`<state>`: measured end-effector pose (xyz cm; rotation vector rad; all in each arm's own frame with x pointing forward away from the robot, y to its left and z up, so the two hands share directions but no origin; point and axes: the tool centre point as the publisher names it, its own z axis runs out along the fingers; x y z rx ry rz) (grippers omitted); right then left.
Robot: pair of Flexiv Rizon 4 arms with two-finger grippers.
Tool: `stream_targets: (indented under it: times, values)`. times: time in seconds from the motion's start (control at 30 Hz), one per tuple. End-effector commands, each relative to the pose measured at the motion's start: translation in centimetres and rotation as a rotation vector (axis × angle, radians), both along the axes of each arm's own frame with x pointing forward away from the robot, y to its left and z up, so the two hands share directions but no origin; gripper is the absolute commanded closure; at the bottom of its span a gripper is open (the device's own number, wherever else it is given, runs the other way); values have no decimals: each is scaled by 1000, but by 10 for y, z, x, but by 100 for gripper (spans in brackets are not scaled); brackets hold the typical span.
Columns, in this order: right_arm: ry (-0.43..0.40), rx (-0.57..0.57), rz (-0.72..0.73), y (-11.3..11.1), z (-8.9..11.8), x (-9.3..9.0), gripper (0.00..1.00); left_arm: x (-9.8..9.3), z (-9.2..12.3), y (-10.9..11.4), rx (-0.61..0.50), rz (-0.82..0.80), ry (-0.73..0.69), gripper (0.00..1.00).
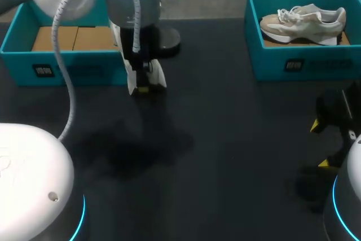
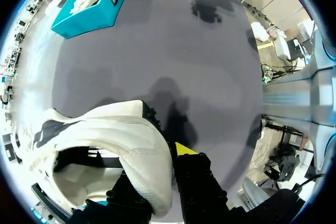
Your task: Take the shoe out of the shoebox, open the shoe tongue, remove and reinsert the insole, then place the shoe into the shoebox
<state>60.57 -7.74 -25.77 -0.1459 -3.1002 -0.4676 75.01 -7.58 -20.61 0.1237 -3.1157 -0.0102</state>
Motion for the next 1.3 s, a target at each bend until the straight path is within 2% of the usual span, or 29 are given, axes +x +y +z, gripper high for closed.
stream_targets:
  times: [0.03, 0.47, 0.73, 1.2, 1.3]
  values:
    - [-1, -2, -1, 0, 0, -1, 0, 7, 8, 10, -3, 2, -16, 100]
    - [-1, -2, -1, 0, 0, -1, 0, 54, 37, 44, -70, -57, 37, 100]
    - [-1, -2, -1, 0, 0, -1, 0, 90, 44, 63, -53, -60, 61, 100]
    - [-1, -2, -1, 0, 0, -1, 0, 90, 44, 63, -53, -60, 61, 100]
    - [-1, -2, -1, 0, 0, -1, 0, 113, 50, 67, -48, -55, 22, 100]
